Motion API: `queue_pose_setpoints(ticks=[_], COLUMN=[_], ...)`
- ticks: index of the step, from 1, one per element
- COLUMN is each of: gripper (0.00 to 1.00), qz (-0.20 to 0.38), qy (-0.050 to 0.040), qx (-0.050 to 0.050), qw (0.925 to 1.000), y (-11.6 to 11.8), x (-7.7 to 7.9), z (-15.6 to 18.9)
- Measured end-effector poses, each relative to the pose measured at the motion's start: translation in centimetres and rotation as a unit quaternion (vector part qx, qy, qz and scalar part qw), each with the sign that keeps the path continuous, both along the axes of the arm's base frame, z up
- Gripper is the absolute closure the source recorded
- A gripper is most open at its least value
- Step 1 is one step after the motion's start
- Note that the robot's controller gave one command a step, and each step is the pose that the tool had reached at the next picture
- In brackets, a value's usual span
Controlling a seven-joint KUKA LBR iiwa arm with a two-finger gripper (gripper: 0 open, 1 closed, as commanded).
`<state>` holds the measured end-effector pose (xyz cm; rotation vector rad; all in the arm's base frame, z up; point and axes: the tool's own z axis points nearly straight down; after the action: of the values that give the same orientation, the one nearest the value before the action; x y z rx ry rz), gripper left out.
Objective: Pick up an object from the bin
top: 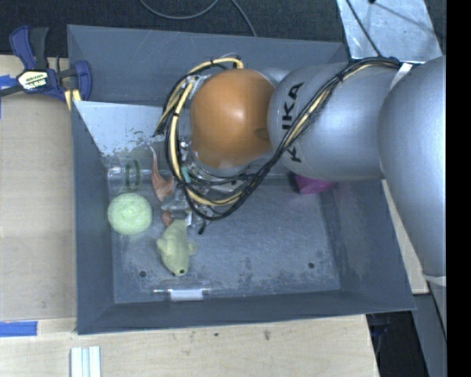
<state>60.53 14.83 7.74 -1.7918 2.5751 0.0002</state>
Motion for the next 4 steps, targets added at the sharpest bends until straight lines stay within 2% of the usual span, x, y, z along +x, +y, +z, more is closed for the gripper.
queue_pose_setpoints(ticks=[1, 4], gripper=[1.0, 1.0], qz=[0.0, -0.001], qy=[0.0031, 0.0006], qx=[-0.001, 0.0], qw=[1.0, 1.0], y=[0.0, 0.0], x=[-0.1, 0.0], z=[1.2, 5.6])
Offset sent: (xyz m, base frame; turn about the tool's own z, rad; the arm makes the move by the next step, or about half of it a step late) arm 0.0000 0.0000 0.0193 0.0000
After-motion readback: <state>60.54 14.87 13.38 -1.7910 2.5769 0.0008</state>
